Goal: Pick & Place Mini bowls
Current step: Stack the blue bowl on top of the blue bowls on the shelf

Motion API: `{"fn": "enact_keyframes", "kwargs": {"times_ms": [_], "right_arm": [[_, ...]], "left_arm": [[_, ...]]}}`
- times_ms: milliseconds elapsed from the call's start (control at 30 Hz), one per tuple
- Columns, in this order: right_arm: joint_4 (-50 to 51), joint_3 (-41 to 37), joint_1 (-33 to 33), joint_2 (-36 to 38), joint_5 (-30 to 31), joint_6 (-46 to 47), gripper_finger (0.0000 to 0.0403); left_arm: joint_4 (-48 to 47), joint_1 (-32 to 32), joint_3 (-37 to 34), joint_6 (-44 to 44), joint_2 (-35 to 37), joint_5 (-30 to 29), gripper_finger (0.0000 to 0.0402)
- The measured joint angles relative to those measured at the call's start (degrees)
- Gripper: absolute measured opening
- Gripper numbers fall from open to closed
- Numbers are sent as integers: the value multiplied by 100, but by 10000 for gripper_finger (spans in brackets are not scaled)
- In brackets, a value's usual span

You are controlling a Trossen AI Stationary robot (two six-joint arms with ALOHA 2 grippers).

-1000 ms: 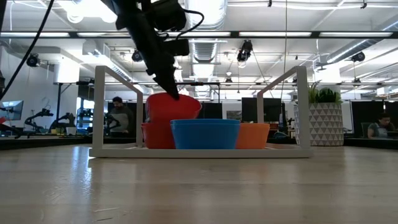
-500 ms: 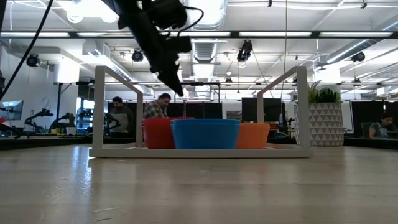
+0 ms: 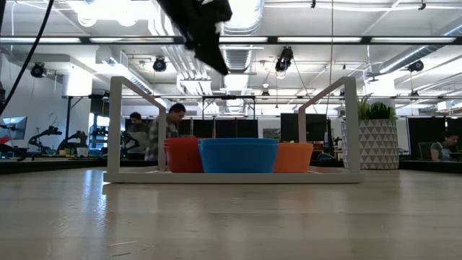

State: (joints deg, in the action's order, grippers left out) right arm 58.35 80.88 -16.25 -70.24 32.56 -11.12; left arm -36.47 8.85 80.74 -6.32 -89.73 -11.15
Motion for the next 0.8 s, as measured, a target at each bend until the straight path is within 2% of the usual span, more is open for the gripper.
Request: {"fn": "enact_keyframes", "kwargs": {"times_ms": [167,400,467,667,800], "right_arm": [[20,0,0,0,11,405,118],[879,-5,-2,2,-71,1475,35],[1105,-36,-2,2,-367,1713,15],[1346,-237,-295,2,-1714,2224,9],[1327,-616,-772,-5,-2103,2455,8]], "left_arm": [[-198,-386,388,-161,6,-685,6],[-412,-1010,549,-221,10,-1687,1],[-455,-1206,523,-225,40,-1839,1],[-583,-1774,512,-18,238,-2344,0],[-610,-2162,454,187,465,-2625,0]]}}
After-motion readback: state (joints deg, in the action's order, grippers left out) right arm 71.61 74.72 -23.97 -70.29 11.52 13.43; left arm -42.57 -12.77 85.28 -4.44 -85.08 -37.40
